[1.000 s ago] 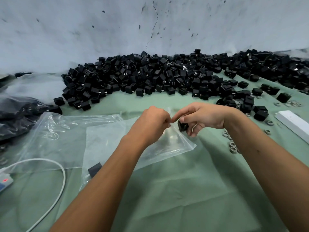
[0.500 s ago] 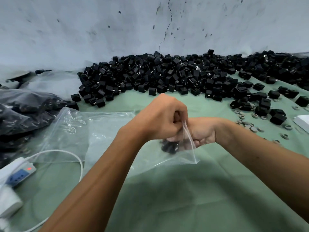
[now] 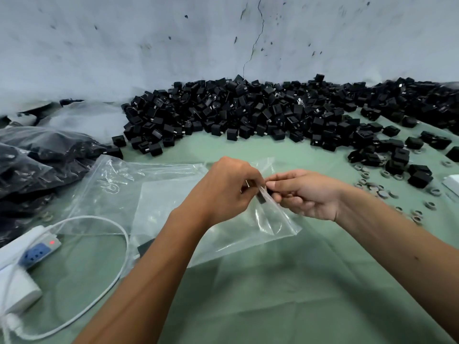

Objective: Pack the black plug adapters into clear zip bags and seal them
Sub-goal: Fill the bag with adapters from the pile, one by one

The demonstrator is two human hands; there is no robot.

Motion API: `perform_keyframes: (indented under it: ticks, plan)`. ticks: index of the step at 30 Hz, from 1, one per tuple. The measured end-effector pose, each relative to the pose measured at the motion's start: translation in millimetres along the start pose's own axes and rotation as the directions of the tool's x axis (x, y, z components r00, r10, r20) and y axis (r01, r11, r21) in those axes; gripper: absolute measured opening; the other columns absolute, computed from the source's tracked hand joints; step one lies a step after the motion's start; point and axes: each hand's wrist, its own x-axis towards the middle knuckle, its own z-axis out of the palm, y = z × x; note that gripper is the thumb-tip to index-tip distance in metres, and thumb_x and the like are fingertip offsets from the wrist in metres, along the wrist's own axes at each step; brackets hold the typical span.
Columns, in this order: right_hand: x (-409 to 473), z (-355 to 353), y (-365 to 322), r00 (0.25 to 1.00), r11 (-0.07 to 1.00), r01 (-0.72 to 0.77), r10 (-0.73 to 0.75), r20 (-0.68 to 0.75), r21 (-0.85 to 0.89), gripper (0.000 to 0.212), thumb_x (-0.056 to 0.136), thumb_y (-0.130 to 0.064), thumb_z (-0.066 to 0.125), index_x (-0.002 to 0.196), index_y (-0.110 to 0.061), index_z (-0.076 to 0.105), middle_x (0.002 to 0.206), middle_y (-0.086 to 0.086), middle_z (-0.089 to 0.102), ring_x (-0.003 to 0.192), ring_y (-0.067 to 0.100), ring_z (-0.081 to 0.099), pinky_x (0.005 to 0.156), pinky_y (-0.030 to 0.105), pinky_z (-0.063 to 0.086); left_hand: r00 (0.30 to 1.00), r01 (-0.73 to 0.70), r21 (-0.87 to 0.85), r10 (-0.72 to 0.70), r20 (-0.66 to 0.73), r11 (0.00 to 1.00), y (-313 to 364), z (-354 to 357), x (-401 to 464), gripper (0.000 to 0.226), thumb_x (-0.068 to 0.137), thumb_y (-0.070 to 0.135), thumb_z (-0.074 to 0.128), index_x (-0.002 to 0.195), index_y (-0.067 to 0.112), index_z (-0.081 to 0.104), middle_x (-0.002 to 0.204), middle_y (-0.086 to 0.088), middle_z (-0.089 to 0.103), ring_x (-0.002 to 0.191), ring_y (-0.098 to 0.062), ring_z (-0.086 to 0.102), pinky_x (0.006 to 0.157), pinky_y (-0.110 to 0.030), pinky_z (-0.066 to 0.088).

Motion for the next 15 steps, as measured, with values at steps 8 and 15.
perform_keyframes:
  ticks: [8, 15]
  plan:
    - [3.8, 6.6, 16.2, 0.922, 0.487, 0.229, -0.386, 0.028, -0.843, 0.022, 0.091, -0.035, 0.077, 0.098, -0.015, 0.07, 0.074, 0.015, 0.073, 0.062, 0.033, 0.064, 0.062, 0.049, 0.057, 0.999, -0.004, -0.019, 0.003, -0.041, 1.0, 9.2, -7.6, 7.6, 0.024, 0.076, -0.003, 0.071, 0.09, 0.014, 0.081, 0.077, 0.0, 0.073, 0.068, -0.017, 0.065, 0.064, -0.036, 0.055]
    - [10.9, 23.5, 11.8, 0.851, 0.576, 0.512, -0.44, 0.286, -0.637, 0.014, 0.095, -0.008, 0.073, 0.083, -0.003, 0.067, 0.069, -0.006, 0.064, 0.059, 0.005, 0.057, 0.059, 0.019, 0.046, 0.997, -0.06, 0.017, 0.061, -0.045, 0.998, 22.3, -13.5, 14.9, 0.024, 0.073, 0.002, 0.069, 0.089, 0.017, 0.08, 0.079, 0.004, 0.073, 0.066, -0.005, 0.052, 0.068, -0.028, 0.05]
